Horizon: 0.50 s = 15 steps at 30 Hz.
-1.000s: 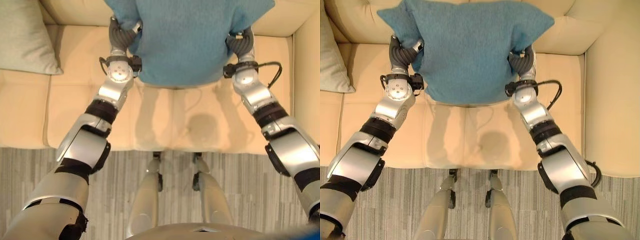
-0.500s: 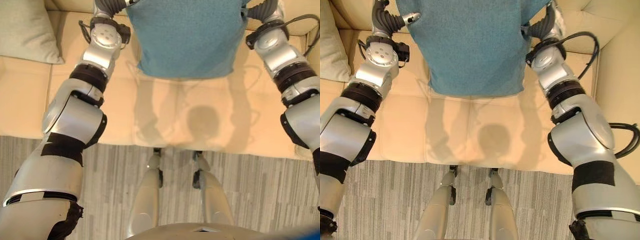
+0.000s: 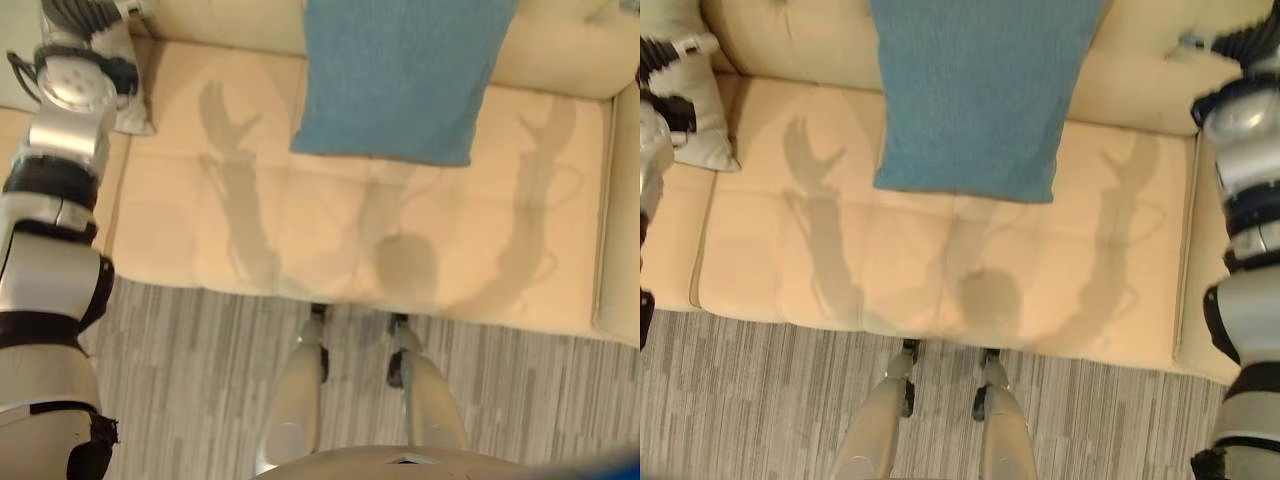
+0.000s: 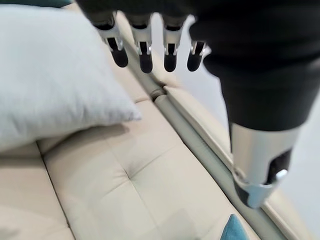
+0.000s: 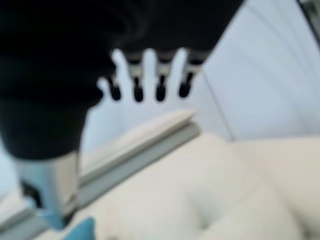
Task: Pick up all the scattered cushions and arrange them neatly on the sofa.
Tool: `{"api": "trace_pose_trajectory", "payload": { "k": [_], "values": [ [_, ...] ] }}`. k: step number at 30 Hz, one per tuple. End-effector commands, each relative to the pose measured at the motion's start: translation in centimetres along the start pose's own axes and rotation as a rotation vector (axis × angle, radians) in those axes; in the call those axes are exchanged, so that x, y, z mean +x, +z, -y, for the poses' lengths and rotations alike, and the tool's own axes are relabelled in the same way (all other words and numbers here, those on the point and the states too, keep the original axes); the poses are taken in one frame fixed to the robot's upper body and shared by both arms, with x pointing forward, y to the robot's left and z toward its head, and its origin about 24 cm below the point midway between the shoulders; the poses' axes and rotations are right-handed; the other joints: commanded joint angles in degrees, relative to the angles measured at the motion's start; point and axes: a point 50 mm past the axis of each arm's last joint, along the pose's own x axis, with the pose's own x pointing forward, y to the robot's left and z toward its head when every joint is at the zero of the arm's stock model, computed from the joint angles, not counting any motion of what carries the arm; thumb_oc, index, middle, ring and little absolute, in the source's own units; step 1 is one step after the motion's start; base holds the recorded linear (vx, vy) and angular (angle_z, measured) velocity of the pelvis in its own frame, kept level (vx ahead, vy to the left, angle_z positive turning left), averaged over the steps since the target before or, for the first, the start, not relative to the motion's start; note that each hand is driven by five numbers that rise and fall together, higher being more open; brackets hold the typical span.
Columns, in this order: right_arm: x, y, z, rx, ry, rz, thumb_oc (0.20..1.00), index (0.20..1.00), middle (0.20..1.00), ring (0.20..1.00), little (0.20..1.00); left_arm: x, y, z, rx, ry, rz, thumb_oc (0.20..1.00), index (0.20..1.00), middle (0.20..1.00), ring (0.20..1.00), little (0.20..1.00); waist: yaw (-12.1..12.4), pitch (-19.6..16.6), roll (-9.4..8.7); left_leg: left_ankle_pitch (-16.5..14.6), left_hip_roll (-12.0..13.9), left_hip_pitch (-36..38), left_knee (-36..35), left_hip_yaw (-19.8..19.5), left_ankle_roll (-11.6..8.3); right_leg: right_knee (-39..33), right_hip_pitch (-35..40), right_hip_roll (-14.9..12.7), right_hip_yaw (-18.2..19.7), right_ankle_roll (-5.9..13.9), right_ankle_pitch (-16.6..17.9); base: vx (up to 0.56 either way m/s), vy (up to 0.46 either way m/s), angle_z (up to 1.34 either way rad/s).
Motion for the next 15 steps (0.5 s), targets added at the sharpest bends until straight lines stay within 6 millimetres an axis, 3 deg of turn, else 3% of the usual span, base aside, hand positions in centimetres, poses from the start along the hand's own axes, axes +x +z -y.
{"api": "trace_pose_trajectory", "payload": {
  "k": [1, 3, 5, 6, 8, 11, 12, 13, 14, 15],
  "values": [
    [-2.3, -3.9, -2.3, -0.056, 0.068, -0.078, 1.000, 1.000, 1.000, 1.000, 1.000, -2.0, -3.2, 0.2, 0.040, -0.009, -0.054, 1.000, 1.000, 1.000, 1.000, 1.000, 0.6, -4.1, -0.78, -8.0, -1.5, 3.7, 1.6, 2.1, -0.96, 1.3, 1.7, 0.6, 0.2, 1.99, -1.1, 0.12, -0.044, 0.10],
    [-6.2, -7.4, -4.7, -0.124, 0.189, -0.126, 1.000, 1.000, 1.000, 1.000, 1.000, -6.2, -6.4, 0.7, 0.007, -0.046, -0.134, 1.000, 1.000, 1.000, 1.000, 1.000, 0.6, -5.5, -1.04, -7.8, -1.5, 6.6, 0.2, 1.6, -0.70, 0.6, 4.5, 0.7, -0.2, 2.06, -1.3, 0.14, -0.041, -0.01],
    [-9.2, -9.6, -6.2, -0.182, 0.293, -0.159, 1.000, 1.000, 1.000, 1.000, 1.000, -10.4, -9.3, 1.4, -0.009, -0.091, -0.247, 1.000, 1.000, 1.000, 1.000, 1.000, 0.7, -6.2, -1.04, -8.0, -1.4, 9.1, -0.5, 1.7, -0.50, 0.1, 7.0, 0.7, -0.3, 1.91, -1.9, 0.15, -0.041, -0.04],
    [-12.5, -11.8, -7.6, -0.236, 0.403, -0.205, 1.000, 1.000, 1.000, 1.000, 1.000, -14.7, -11.9, 3.0, -0.023, -0.178, -0.377, 1.000, 1.000, 1.000, 1.000, 1.000, 0.8, -7.2, -1.05, -8.1, -1.2, 11.4, -1.3, 1.5, -0.39, -0.4, 9.1, 0.9, -0.5, 1.77, -2.4, 0.16, -0.061, 0.00],
    [-16.0, -13.4, -9.6, -0.259, 0.519, -0.246, 1.000, 1.000, 1.000, 1.000, 1.000, -19.4, -14.7, 4.8, 0.009, -0.285, -0.540, 1.000, 1.000, 1.000, 1.000, 1.000, 0.7, -8.0, -1.03, -8.4, -0.8, 13.5, -1.9, 1.7, -0.26, -0.5, 11.1, 1.2, -0.5, 1.65, -3.1, 0.11, -0.051, 0.06],
    [-21.1, -16.1, -11.8, -0.308, 0.679, -0.368, 1.000, 1.000, 1.000, 1.000, 1.000, -25.8, -17.9, 6.5, 0.070, -0.427, -0.774, 1.000, 1.000, 1.000, 1.000, 1.000, 0.5, -9.3, -0.88, -8.0, -0.7, 15.8, -2.5, 1.5, 0.05, -0.6, 13.2, 1.4, -0.8, 1.51, -3.5, 0.02, -0.016, 0.02],
    [-25.4, -17.6, -13.4, -0.343, 0.817, -0.453, 1.000, 1.000, 1.000, 1.000, 1.000, -30.6, -19.6, 7.5, 0.150, -0.559, -0.922, 1.000, 1.000, 1.000, 1.000, 1.000, 0.5, -9.8, -0.57, -8.4, -0.4, 17.9, -3.1, 1.6, 0.26, -0.4, 15.0, 1.9, -0.5, 1.31, -4.4, 0.01, -0.014, 0.03],
    [-26.5, -17.8, -13.8, -0.360, 0.852, -0.468, 1.000, 1.000, 1.000, 1.000, 1.000, -32.4, -20.1, 7.8, 0.180, -0.592, -0.982, 1.000, 1.000, 1.000, 1.000, 1.000, 0.3, -10.3, -0.58, -8.1, -0.3, 18.3, -3.3, 1.7, 0.31, -0.4, 15.4, 1.8, -0.5, 1.26, -4.4, 0.00, 0.000, 0.00],
    [-30.5, -19.1, -14.5, -0.416, 0.975, -0.542, 1.000, 1.000, 1.000, 1.000, 1.000, -36.9, -20.9, 8.3, 0.258, -0.710, -1.123, 1.000, 1.000, 1.000, 1.000, 1.000, 0.1, -11.1, -0.43, -8.4, -0.1, 19.8, -3.7, 1.7, 0.44, -0.5, 16.6, 2.0, -0.5, 1.13, -4.8, 0.00, 0.000, 0.00],
    [-31.6, -19.4, -14.6, -0.434, 1.009, -0.559, 1.000, 1.000, 1.000, 1.000, 1.000, -38.4, -21.0, 8.4, 0.281, -0.745, -1.161, 1.000, 1.000, 1.000, 1.000, 1.000, 0.1, -11.3, -0.39, -8.5, -0.1, 20.4, -3.8, 1.9, 0.49, -0.5, 17.2, 2.1, -0.4, 1.09, -4.9, 0.01, -0.031, 0.00]
  ]
}}
